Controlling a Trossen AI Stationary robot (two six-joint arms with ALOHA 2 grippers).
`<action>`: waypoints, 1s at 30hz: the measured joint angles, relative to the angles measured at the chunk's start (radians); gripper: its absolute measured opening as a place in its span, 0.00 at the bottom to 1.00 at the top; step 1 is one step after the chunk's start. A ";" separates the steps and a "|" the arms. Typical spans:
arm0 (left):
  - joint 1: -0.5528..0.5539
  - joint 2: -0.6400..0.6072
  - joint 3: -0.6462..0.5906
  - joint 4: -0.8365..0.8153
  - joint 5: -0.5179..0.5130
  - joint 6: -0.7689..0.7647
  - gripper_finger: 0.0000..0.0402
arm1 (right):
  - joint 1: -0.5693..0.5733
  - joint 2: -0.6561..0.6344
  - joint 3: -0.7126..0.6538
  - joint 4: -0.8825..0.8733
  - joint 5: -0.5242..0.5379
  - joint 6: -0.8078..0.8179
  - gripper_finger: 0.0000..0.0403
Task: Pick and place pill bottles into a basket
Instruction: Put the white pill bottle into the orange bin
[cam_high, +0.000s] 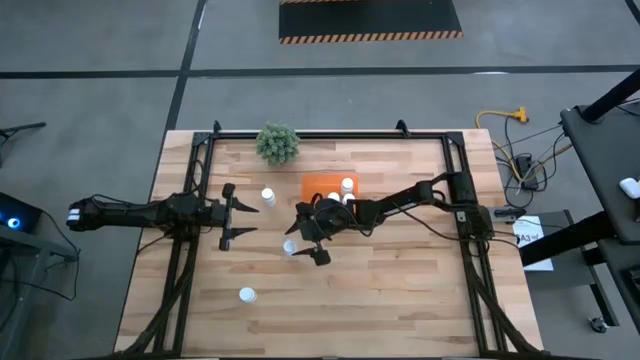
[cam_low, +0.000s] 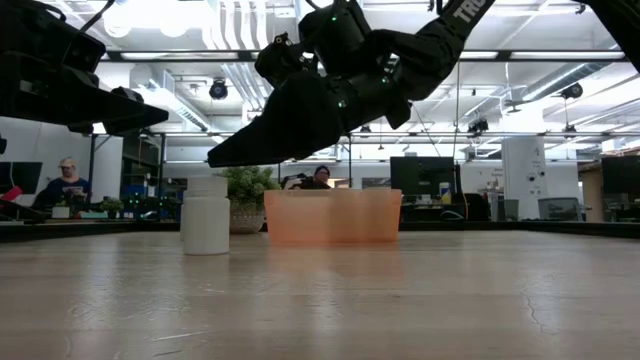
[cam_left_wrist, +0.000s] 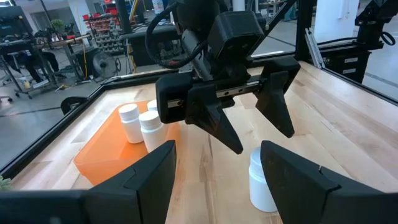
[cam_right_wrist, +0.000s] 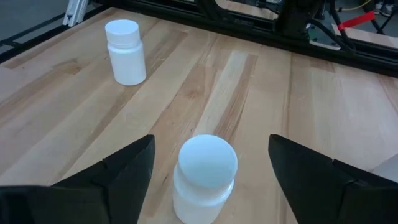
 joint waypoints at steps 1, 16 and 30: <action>0.000 0.000 0.000 0.000 0.000 0.000 0.54 | 0.000 0.004 0.000 0.008 0.000 0.002 0.75; 0.000 0.006 0.000 0.007 0.000 0.000 0.54 | -0.002 0.097 0.046 0.034 -0.037 0.004 0.70; 0.000 0.006 0.000 0.007 0.000 0.000 0.54 | -0.004 0.096 0.047 0.025 -0.037 0.027 0.48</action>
